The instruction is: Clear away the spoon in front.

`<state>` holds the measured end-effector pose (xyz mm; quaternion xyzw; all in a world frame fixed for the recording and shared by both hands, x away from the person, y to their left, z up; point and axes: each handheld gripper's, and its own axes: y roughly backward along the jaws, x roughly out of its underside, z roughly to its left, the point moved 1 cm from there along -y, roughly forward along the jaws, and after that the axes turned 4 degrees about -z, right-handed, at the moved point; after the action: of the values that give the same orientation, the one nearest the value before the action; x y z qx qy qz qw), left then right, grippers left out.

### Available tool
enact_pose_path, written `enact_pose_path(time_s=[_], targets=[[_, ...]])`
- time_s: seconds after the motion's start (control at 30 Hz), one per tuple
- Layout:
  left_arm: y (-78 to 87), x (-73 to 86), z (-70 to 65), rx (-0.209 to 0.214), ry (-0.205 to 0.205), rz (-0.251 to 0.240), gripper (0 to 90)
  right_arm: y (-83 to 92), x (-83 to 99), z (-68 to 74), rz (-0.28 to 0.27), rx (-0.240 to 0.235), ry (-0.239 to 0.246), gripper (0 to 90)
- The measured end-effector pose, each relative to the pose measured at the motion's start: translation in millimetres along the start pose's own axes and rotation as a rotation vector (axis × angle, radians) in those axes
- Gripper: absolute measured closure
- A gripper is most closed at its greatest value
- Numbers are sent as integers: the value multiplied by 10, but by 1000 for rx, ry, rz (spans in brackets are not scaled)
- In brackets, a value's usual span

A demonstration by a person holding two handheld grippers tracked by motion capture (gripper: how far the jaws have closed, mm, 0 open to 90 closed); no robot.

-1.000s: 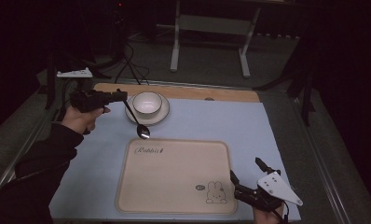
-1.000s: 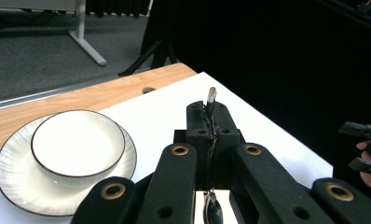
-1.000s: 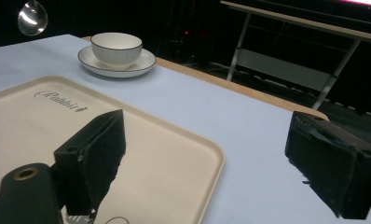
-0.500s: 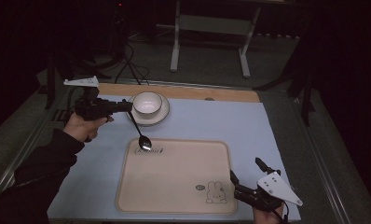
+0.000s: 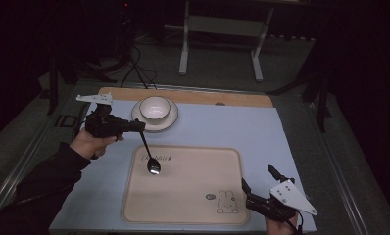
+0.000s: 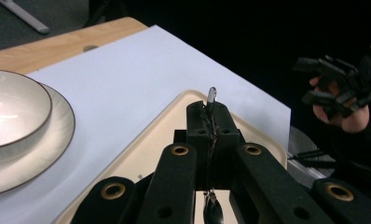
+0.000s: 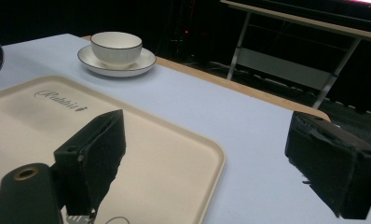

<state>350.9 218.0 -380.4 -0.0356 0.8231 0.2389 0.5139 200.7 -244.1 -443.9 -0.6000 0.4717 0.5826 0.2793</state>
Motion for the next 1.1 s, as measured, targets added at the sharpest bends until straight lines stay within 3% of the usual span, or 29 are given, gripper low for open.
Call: enact_pose_path(time_s=[0.63,0.93,1.1], targets=[[-255,311,-49,144,-31,110,895,-6,2,6,4,-3,5,121],[-400,429,-56,216,-51,190,895,-7,4,8,7,-3,6,121],[-495,498,-53,235,-58,240,894,-9,5,9,9,-4,5,121]])
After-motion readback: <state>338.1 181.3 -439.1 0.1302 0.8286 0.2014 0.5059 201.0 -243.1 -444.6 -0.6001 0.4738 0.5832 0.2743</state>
